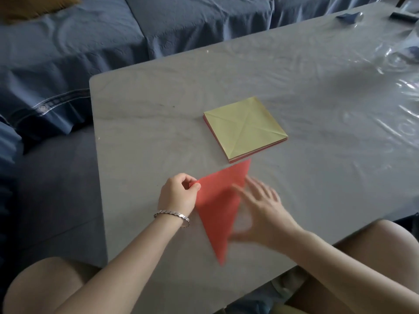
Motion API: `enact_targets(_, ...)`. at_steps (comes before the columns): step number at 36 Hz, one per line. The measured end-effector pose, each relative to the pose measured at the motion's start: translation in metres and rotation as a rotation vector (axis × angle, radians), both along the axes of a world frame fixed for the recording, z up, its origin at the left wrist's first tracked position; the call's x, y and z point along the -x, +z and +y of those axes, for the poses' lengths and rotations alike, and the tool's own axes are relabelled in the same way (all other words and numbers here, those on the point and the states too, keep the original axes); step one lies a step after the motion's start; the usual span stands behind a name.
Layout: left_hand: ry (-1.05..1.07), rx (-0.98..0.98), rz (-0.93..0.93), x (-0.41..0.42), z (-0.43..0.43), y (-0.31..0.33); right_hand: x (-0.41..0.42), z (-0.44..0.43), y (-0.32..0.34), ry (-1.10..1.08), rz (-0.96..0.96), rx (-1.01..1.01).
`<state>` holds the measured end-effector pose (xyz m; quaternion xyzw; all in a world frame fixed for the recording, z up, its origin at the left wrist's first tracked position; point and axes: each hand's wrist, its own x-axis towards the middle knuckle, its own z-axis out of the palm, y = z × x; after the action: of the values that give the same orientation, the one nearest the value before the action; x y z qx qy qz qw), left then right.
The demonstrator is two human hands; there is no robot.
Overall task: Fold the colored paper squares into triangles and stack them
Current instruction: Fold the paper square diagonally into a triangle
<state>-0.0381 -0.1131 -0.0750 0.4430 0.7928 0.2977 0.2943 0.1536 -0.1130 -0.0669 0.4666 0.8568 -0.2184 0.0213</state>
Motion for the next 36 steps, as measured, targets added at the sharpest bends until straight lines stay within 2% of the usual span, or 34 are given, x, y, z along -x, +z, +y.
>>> enact_targets(2, -0.018, -0.019, 0.041, 0.014, 0.009, 0.006, -0.007, 0.022, 0.0, -0.175, 0.222, -0.157)
enact_targets(4, -0.047, -0.023, 0.09, 0.03, 0.018, 0.014, -0.013, 0.046, 0.002, -0.264, 0.274, -0.225)
enact_targets(7, -0.072, -0.008, 0.204, 0.058, 0.036, 0.025, -0.012, 0.078, 0.003, -0.267, 0.218, -0.201)
enact_targets(11, -0.011, -0.035, 0.35, 0.088, 0.06, 0.035, -0.003, 0.111, -0.001, -0.154, 0.095, -0.138)
enact_targets(14, 0.041, -0.1, 0.385, 0.097, 0.074, 0.034, 0.004, 0.126, -0.001, -0.067, -0.038, -0.13)
enact_targets(17, 0.056, -0.121, 0.483, 0.092, 0.079, 0.029, 0.008, 0.134, -0.002, -0.042, -0.087, -0.125)
enact_targets(19, 0.016, -0.158, 0.531, 0.082, 0.076, 0.023, 0.008, 0.136, -0.004, -0.021, -0.086, -0.161)
enact_targets(21, -0.11, -0.217, 0.56, 0.069, 0.07, 0.015, 0.006, 0.139, -0.009, 0.014, -0.063, -0.224)
enact_targets(24, -0.269, -0.305, 0.497, 0.047, 0.056, 0.006, -0.001, 0.143, -0.015, 0.076, -0.033, -0.304)
enact_targets(28, -0.374, -0.287, 0.336, 0.022, 0.035, 0.007, -0.006, 0.141, -0.014, 0.062, -0.002, -0.423)
enact_targets(32, -0.364, -0.241, 0.218, 0.01, 0.024, 0.01, -0.008, 0.136, -0.009, -0.029, -0.063, -0.443)
enact_targets(36, -0.333, -0.217, 0.183, 0.009, 0.021, 0.012, -0.011, 0.13, -0.009, -0.041, -0.044, -0.453)
